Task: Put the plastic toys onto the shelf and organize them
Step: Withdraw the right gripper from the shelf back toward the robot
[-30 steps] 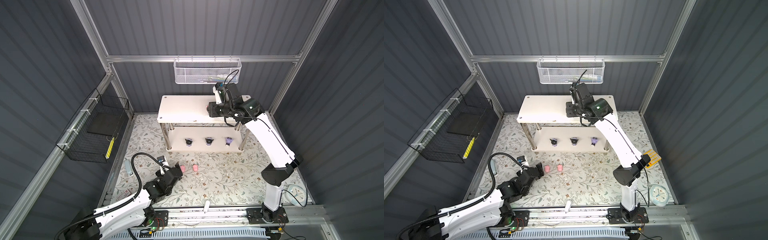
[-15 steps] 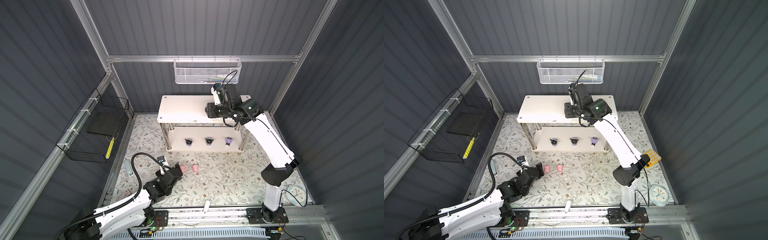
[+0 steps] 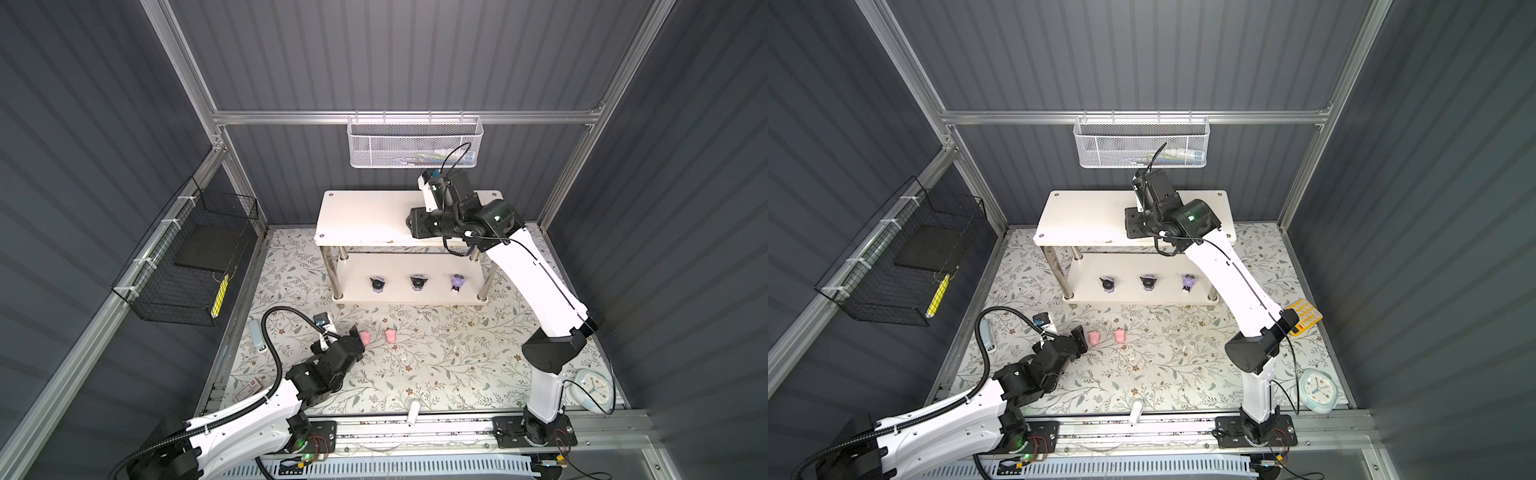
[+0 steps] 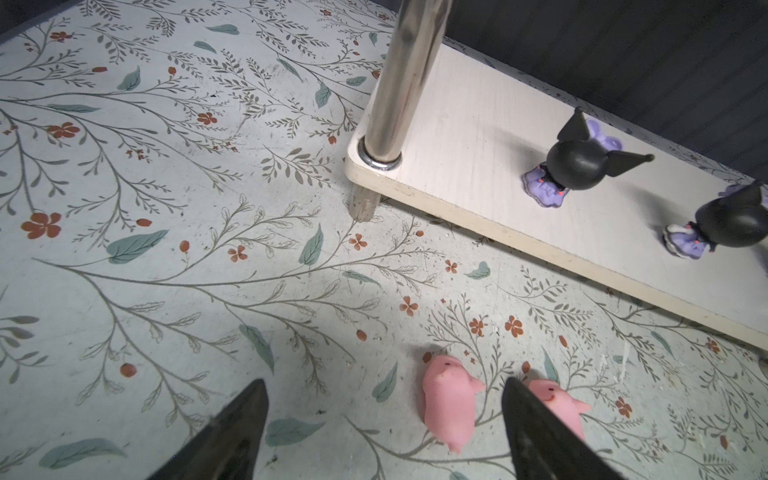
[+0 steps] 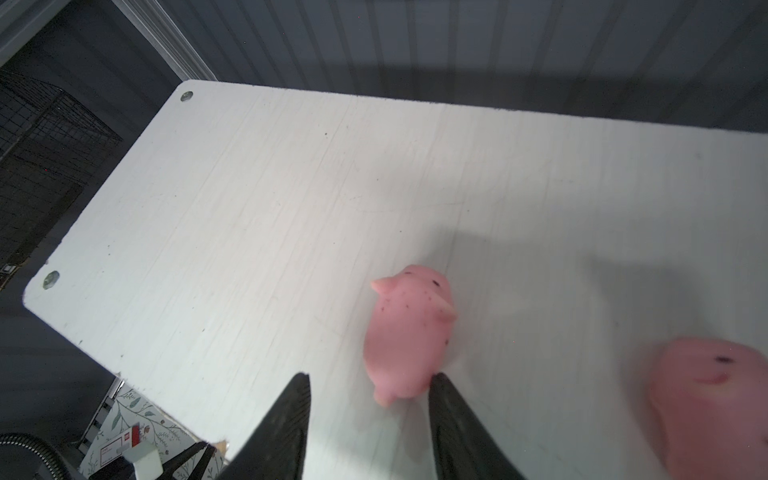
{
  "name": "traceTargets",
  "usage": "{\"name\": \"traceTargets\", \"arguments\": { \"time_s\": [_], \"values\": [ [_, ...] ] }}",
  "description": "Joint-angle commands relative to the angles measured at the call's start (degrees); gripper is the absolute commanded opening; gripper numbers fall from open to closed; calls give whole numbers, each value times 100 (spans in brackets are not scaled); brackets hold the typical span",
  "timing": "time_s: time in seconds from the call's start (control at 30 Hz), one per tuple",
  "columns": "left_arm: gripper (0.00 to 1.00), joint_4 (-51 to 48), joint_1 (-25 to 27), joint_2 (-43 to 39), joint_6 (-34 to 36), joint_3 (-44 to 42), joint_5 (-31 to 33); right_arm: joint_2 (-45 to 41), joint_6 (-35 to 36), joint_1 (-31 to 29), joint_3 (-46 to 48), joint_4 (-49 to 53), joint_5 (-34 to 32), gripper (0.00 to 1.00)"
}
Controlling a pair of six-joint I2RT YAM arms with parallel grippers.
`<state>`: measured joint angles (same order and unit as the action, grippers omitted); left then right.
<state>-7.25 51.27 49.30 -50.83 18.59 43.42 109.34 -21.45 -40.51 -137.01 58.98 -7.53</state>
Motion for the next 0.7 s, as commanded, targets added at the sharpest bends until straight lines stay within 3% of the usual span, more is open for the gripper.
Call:
{"name": "traceTargets", "arguments": {
  "time_s": [0.0,0.13,0.37,0.53,0.67],
  "values": [
    [88,-91,-29,-97,-81,-66,44,-493,29,-42,288,-201,-111,49],
    [88,-136,-29,-118,-85,-69,61,-1189,108,-112,989,-583,-75,50],
    [88,-232,-42,-107,-62,-7,70,-3045,540,-505,2992,-1641,176,50],
    [88,-290,-41,66,18,78,40,-4429,783,-987,4893,-2201,498,50],
    [88,-246,-39,489,146,209,-9,-5546,417,-1339,6454,-2719,876,50]
  ]
}}
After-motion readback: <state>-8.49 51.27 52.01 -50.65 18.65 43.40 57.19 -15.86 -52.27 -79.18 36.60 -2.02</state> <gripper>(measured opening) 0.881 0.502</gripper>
